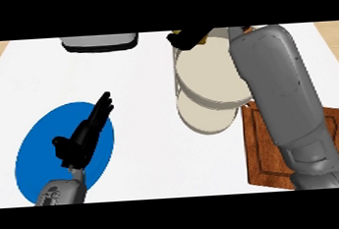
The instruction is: Pick the lemon from the cutting board and place it in the tiered basket
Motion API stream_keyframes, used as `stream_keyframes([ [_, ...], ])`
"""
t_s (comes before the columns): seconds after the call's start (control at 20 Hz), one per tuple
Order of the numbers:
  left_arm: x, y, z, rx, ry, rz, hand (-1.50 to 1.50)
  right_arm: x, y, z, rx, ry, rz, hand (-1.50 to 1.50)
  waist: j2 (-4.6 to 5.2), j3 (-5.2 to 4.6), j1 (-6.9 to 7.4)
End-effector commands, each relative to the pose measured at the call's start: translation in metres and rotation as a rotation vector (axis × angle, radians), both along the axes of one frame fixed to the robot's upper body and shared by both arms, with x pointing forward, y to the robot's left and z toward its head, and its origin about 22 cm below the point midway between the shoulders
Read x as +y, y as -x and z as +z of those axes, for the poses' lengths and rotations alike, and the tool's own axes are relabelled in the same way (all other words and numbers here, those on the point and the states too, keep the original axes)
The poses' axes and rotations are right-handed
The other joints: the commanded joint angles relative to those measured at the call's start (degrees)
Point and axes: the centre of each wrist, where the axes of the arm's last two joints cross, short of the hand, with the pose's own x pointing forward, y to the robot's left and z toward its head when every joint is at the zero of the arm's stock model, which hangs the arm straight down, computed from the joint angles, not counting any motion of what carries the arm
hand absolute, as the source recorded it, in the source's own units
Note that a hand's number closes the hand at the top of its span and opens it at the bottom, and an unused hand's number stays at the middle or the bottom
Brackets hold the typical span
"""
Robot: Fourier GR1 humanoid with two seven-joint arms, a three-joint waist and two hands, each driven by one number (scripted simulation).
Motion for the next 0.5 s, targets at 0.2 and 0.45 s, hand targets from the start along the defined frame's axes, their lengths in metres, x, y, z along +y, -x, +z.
stream_keyframes([
  [0.2, 0.002, 0.003, -0.007, 0.005, -0.004, 0.01, 0.0, 0.008, -0.009, -0.006, 0.344, -0.222, -0.058, -1.5, -0.17, 0.0, -0.11],
  [0.45, -0.003, 0.007, -0.008, 0.004, -0.007, -0.007, 0.0, -0.003, -0.01, -0.029, 0.328, -0.36, -0.105, -1.5, -0.03, 0.01, -0.05],
])
